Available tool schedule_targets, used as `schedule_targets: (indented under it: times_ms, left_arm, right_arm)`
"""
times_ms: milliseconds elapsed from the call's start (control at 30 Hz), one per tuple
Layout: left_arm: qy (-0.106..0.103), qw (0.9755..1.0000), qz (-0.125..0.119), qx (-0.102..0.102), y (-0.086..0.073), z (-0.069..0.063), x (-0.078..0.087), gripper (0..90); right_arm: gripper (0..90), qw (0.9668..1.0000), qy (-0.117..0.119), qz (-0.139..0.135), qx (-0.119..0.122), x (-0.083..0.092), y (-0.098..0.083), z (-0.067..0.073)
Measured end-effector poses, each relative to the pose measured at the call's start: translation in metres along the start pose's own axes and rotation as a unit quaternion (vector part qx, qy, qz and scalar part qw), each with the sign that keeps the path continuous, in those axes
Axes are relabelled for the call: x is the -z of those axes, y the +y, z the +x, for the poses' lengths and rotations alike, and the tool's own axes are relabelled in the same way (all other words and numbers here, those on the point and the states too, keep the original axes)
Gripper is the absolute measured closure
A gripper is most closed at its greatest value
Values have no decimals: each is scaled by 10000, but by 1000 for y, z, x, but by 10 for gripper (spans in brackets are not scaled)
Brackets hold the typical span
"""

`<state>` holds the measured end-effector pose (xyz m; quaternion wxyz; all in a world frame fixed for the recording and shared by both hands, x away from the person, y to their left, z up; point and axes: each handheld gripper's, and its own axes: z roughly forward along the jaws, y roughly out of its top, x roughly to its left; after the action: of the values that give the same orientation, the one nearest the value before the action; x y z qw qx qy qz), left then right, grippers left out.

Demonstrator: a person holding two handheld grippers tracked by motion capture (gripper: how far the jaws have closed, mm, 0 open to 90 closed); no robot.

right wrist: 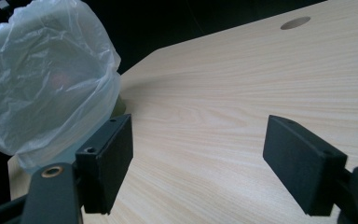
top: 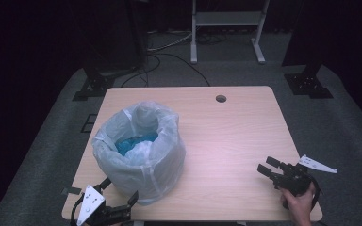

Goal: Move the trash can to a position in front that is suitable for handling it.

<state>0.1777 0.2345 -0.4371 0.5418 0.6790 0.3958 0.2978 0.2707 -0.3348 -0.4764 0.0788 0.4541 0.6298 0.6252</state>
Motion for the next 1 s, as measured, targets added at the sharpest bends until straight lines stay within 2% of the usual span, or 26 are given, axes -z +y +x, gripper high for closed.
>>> schedule_targets:
  times_ms: [167,433,500,567,633,1000]
  left_arm:
    - [4,10000,-3,-4,1,0,-1,6]
    - [-11,10000,11,-71,6,1,-13,6]
    - [61,9999,48,-133,8,0,-17,6]
    - [51,9999,54,-131,8,0,-18,6]
    - [129,9997,131,-134,8,0,-23,0]
    - [329,9991,247,28,15,5,-39,0]
  right_arm:
    - [231,9999,15,-92,-55,1,1,1]
    - [231,10000,25,-93,4,-3,3,3]
    - [231,9999,34,-93,30,-2,4,4]
    - [231,9999,19,-108,38,-1,5,4]
    - [231,9999,18,-159,4,1,5,3]
    - [231,9998,46,-166,25,-2,6,3]
